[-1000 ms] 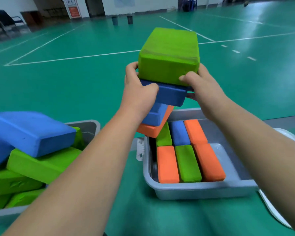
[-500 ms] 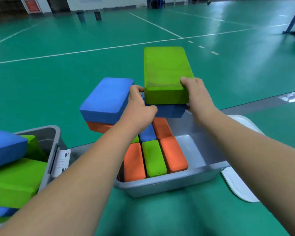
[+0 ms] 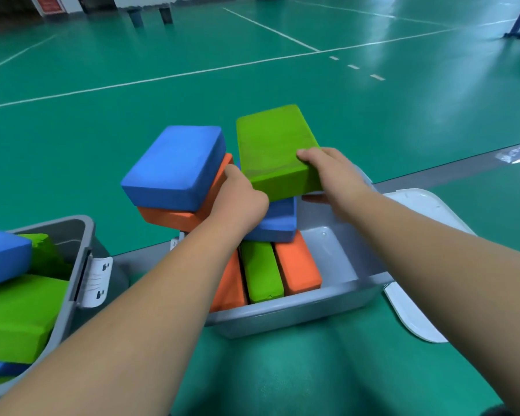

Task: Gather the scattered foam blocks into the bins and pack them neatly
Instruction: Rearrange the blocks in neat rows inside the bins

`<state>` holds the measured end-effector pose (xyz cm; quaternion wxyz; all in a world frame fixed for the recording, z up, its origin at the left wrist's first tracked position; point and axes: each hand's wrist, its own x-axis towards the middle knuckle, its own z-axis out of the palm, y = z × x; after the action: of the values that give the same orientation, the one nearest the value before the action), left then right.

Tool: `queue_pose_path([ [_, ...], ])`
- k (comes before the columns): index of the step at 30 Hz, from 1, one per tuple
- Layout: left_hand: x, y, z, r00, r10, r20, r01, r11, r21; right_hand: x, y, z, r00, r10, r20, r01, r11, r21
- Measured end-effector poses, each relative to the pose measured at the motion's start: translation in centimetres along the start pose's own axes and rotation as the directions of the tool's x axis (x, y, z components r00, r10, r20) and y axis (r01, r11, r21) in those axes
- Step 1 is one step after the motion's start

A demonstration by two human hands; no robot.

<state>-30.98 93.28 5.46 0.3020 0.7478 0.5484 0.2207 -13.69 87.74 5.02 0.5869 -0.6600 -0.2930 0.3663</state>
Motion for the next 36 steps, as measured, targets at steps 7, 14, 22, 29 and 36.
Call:
queue_pose_path([
  [7, 0.2, 1.0, 3.2, 0.952, 0.253, 0.171, -0.257, 0.966, 0.006, 0.3, -2.2, -4.7, 0.907, -0.234, -0.349, 0.155, 0.958, -0.241],
  [14, -0.3, 1.7, 6.0, 0.840, 0.380, 0.388, -0.466, 0.871, 0.155, -0.3, -3.6, -9.3, 0.806, -0.423, -0.414, 0.164, 0.832, -0.530],
  [22, 1.0, -0.4, 6.5, 0.854, 0.362, 0.375, -0.477, 0.832, 0.282, -0.9, -2.4, -9.0, 0.935, -0.331, -0.128, 0.081, 0.548, -0.833],
  [29, 0.9, -1.6, 5.4, 0.824, 0.368, 0.431, -0.517, 0.800, 0.305, 0.4, 4.5, -3.6, 0.957, 0.166, 0.239, 0.207, 0.193, -0.959],
  [36, 1.0, -3.3, 4.3, 0.849, 0.293, 0.440, -0.491, 0.745, 0.452, 1.4, 9.3, -1.9, 0.917, 0.352, 0.185, 0.182, 0.043, -0.982],
])
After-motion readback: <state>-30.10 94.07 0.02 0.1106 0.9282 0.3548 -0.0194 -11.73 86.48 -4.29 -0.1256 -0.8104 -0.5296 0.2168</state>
